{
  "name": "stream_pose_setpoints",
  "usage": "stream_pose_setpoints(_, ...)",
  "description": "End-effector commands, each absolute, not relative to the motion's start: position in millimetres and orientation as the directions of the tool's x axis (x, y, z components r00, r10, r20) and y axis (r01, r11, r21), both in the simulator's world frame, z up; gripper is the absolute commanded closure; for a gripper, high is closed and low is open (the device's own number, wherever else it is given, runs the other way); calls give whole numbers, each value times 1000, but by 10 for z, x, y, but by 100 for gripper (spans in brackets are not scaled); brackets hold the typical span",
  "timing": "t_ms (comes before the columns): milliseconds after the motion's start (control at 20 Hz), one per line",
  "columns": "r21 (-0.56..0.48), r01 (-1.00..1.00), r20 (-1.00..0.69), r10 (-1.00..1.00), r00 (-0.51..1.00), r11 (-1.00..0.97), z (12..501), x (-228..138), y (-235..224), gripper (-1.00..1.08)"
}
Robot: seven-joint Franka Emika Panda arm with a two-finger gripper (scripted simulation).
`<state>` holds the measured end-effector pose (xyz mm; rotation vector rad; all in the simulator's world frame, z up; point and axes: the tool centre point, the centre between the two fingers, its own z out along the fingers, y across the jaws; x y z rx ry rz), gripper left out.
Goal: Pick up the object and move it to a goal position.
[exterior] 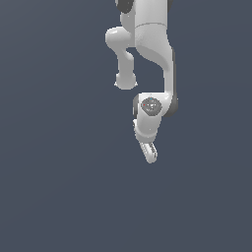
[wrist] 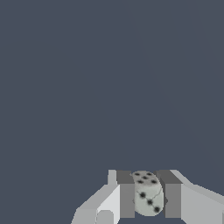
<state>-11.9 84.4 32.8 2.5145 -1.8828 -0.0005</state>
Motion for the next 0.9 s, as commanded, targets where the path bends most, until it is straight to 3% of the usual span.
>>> stream_pose_setpoints(0,0,-960,0,-960,281,-281,475,-86,907,108)
stream_pose_setpoints(850,0,-960,3,-960,280,-280,2095,284,1607,108)
